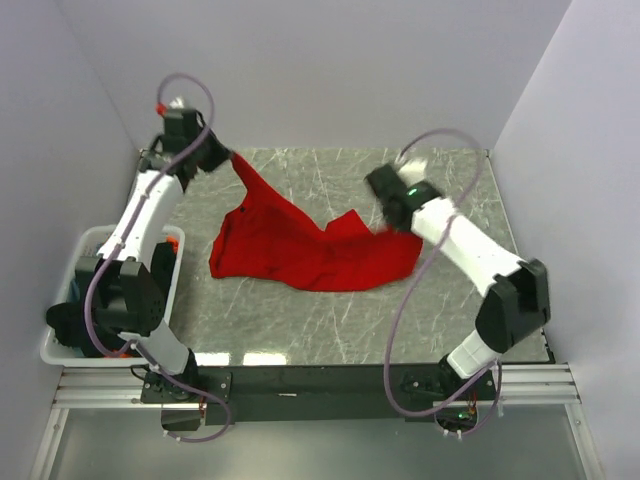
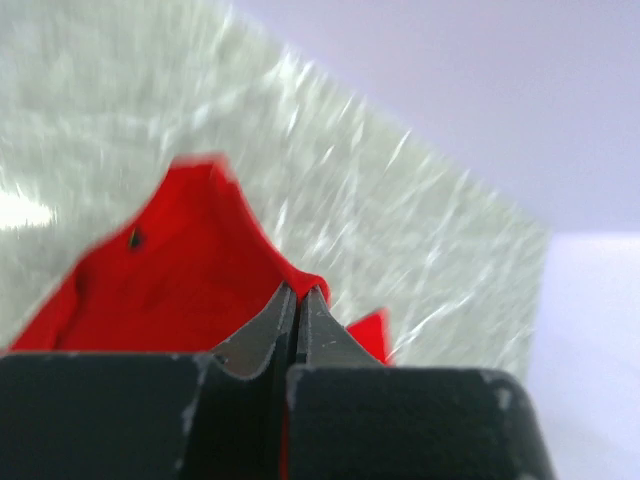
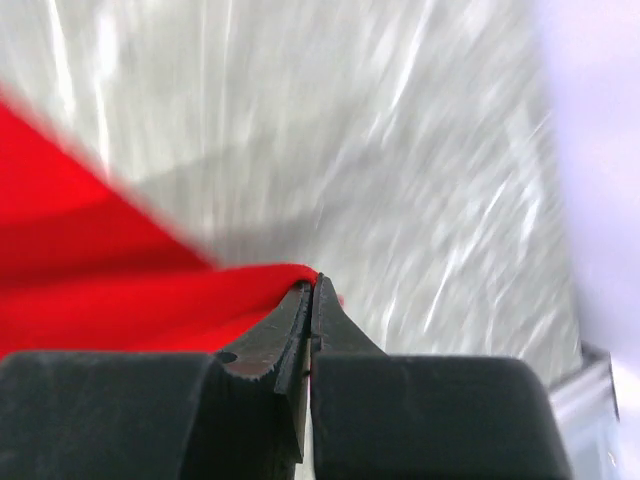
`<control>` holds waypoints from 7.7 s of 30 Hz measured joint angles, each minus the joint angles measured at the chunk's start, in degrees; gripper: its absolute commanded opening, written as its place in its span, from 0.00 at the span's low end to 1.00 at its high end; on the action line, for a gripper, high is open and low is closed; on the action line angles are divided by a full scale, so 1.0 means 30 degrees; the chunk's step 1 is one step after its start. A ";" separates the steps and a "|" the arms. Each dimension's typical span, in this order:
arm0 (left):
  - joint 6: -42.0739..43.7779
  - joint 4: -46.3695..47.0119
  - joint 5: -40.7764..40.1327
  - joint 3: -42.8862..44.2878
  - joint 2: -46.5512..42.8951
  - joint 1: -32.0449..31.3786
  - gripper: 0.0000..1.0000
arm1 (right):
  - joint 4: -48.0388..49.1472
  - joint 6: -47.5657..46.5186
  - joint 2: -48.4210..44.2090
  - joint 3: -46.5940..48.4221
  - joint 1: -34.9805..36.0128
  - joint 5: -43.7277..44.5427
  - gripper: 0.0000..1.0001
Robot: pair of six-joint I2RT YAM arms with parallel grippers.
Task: Fold and stack the t-shirts
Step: Flatten the tshirt out, then fold the tshirt
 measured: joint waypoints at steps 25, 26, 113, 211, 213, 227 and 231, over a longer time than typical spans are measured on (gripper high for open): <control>0.2033 -0.0080 -0.0299 0.8575 -1.5103 0.1224 0.01 | 0.6980 -1.3610 -1.7915 0.7453 -0.2426 -0.3497 0.00; 0.2149 -0.0087 -0.0182 0.8677 -1.5424 0.1224 0.01 | 0.6965 -1.3704 -1.8345 0.7497 -0.2426 -0.3934 0.00; 0.0772 0.2579 0.1042 -0.3344 0.1020 0.0248 0.02 | 1.7201 -1.6189 0.1814 -0.4728 -0.7796 -0.6841 0.00; 0.1166 -0.4248 -0.4386 -0.0590 0.4437 -0.1406 0.79 | 1.4047 -0.2637 -0.0284 -0.6943 -0.7665 -1.4615 0.44; 0.1515 -0.5020 -0.5581 0.0539 0.5129 -0.2171 0.79 | 1.3784 -0.2550 0.0270 -0.6747 -0.7606 -1.4753 0.44; 0.3497 -0.7563 -1.1256 0.3934 0.9129 -0.4546 0.75 | 1.4200 -0.1421 0.2951 -0.6076 -0.7359 -1.5963 0.42; 0.3905 -0.7949 -1.1868 0.4102 0.9872 -0.4736 0.73 | 1.4345 -0.1013 0.3643 -0.6076 -0.7351 -1.6072 0.41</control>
